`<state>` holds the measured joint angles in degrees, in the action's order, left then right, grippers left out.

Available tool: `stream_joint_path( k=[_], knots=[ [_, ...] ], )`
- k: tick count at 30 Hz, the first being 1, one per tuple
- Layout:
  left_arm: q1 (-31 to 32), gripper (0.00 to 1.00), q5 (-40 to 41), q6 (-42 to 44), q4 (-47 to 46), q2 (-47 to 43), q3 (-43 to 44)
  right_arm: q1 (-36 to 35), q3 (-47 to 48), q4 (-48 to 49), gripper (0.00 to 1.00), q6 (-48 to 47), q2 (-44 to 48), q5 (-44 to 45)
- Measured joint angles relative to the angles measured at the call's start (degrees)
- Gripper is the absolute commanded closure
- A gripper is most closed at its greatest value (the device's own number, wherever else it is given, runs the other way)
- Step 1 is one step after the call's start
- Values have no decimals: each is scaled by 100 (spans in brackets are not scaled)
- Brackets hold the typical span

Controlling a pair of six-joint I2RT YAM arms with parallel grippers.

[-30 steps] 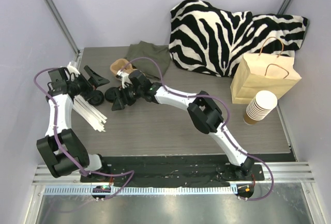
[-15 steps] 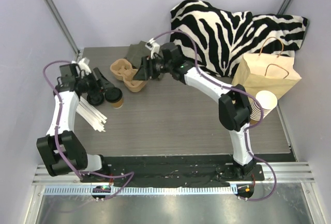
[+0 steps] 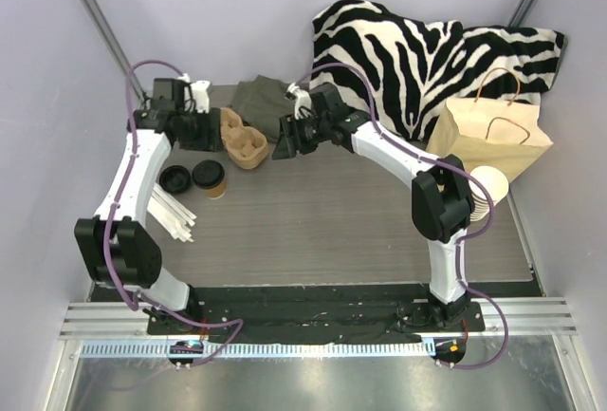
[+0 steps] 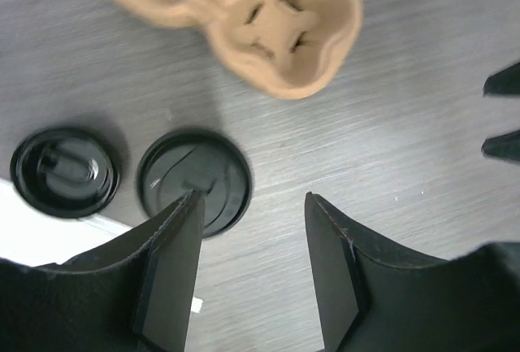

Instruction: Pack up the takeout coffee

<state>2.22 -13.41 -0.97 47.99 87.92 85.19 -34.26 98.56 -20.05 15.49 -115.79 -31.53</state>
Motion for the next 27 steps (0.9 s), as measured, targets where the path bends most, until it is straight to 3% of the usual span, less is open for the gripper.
stream_joint_path(
  k=[5,9,16,22,26,27],
  knots=[
    [540,40,85,459,238,710,748,448,0,-708,42,-437,203,188],
    [822,48,323,734,339,1307,1261,824,-46,-1128,43,-730,601,411],
    [892,56,811,1073,420,2321,2157,957,-625,-1316,43,-946,1360,612],
    [892,62,1021,1357,485,2507,2267,918,-750,-1419,43,-979,1390,616],
    [872,94,1102,1246,505,2507,2236,920,-750,-1425,43,-962,1384,584],
    [857,96,1108,1128,505,2507,2218,920,-750,-1425,43,-955,1377,570]
  ],
)
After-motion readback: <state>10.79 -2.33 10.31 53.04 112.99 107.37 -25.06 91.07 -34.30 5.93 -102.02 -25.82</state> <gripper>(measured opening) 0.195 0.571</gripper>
